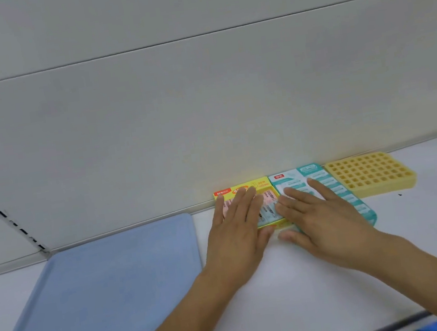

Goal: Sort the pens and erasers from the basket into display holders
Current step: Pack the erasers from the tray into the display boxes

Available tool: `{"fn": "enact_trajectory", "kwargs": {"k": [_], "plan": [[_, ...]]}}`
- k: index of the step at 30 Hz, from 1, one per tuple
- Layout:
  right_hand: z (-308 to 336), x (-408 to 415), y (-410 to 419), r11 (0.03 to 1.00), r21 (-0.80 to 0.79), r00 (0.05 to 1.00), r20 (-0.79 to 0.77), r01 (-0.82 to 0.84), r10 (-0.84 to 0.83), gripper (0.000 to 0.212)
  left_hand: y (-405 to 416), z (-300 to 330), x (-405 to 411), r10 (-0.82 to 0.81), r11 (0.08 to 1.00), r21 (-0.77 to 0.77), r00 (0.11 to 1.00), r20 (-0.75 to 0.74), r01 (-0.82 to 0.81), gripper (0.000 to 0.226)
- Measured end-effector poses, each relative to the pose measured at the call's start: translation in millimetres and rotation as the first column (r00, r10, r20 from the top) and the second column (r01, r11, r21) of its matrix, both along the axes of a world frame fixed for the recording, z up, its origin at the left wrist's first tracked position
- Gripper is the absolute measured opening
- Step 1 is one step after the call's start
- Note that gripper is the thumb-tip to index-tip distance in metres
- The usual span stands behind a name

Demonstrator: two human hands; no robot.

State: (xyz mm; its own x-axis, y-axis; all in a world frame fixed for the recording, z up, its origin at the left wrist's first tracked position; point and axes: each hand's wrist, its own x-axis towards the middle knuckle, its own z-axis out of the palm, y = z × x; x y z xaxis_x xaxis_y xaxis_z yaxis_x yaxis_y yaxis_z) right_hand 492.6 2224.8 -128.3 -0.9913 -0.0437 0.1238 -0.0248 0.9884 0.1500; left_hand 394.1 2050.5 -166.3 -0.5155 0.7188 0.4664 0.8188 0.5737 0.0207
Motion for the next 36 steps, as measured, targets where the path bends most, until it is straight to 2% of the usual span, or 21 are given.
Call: {"fn": "enact_trajectory", "kwargs": {"k": [3, 5, 7, 8, 9, 10, 12, 14, 16, 19, 22, 24, 26, 32, 36], "plan": [[6, 4, -5, 0.999, -0.031, 0.998, 0.052, -0.024, 0.025, 0.088, 5, 3, 0, -0.041, 0.998, -0.055, 0.998, -0.050, 0.038, 0.060], [17, 3, -3, 0.983, -0.171, 0.998, -0.015, -0.059, 0.057, 0.096, 6, 1, 0, -0.062, 0.997, -0.050, 0.996, -0.063, 0.059, 0.054], [31, 6, 16, 0.925, -0.380, 0.998, -0.046, 0.016, -0.036, 0.073, 4, 0, -1, -0.069, 0.997, -0.043, 0.995, -0.066, 0.066, 0.052], [36, 7, 33, 0.909, -0.414, 0.992, -0.079, 0.056, -0.097, 0.062, 4, 0, -2, -0.061, 0.997, -0.045, 0.995, -0.081, 0.058, 0.051], [40, 8, 55, 0.898, -0.427, 0.982, -0.101, 0.104, -0.161, 0.061, 4, 0, -2, -0.048, 0.997, -0.056, 0.994, -0.093, 0.043, 0.051], [44, 11, 76, 0.884, -0.437, 0.970, -0.091, 0.164, -0.225, 0.066, 4, 1, -1, -0.035, 0.997, -0.068, 0.994, -0.102, 0.029, 0.051], [48, 15, 113, 0.850, -0.410, 0.941, 0.083, 0.331, -0.327, 0.085, 5, 2, 0, -0.014, 0.996, -0.094, 0.997, -0.082, 0.007, 0.052], [44, 15, 137, 0.788, -0.448, 0.905, 0.260, 0.422, -0.337, 0.109, 4, 2, 1, 0.012, 0.993, -0.120, 1.000, -0.011, -0.013, 0.056], [37, 12, 153, 0.760, -0.466, 0.885, 0.344, 0.452, -0.315, 0.129, 4, 5, 1, 0.027, 0.991, -0.133, 0.997, 0.069, -0.017, 0.061], [28, 7, 168, 0.844, -0.312, 0.874, 0.370, 0.436, -0.315, 0.126, 3, 6, 4, 0.011, 0.998, -0.062, 0.985, 0.174, 0.000, 0.066], [33, 3, 181, 0.894, -0.208, 0.880, 0.362, 0.397, -0.307, 0.122, 9, 11, 10, 0.124, 0.988, 0.058, 0.949, 0.291, -0.147, 0.088], [37, 1, 189, 0.901, -0.183, 0.866, 0.401, 0.394, -0.298, 0.126, 16, 16, 12, 0.230, 0.946, 0.096, 0.848, 0.477, -0.311, 0.113], [38, -2, 194, 0.892, -0.201, 0.853, 0.433, 0.406, -0.291, 0.129, 21, 17, 9, 0.243, 0.923, 0.092, 0.753, 0.611, -0.373, 0.124], [31, 3, 210, 0.860, -0.343, 0.911, 0.304, 0.378, -0.280, 0.123, 24, 14, 5, 0.241, 0.923, 0.099, 0.760, 0.604, -0.372, 0.120], [35, 4, 217, 0.832, -0.428, 0.935, 0.183, 0.353, -0.302, 0.120, 38, 21, 13, 0.237, 0.919, 0.092, 0.724, 0.647, -0.383, 0.124]]}}
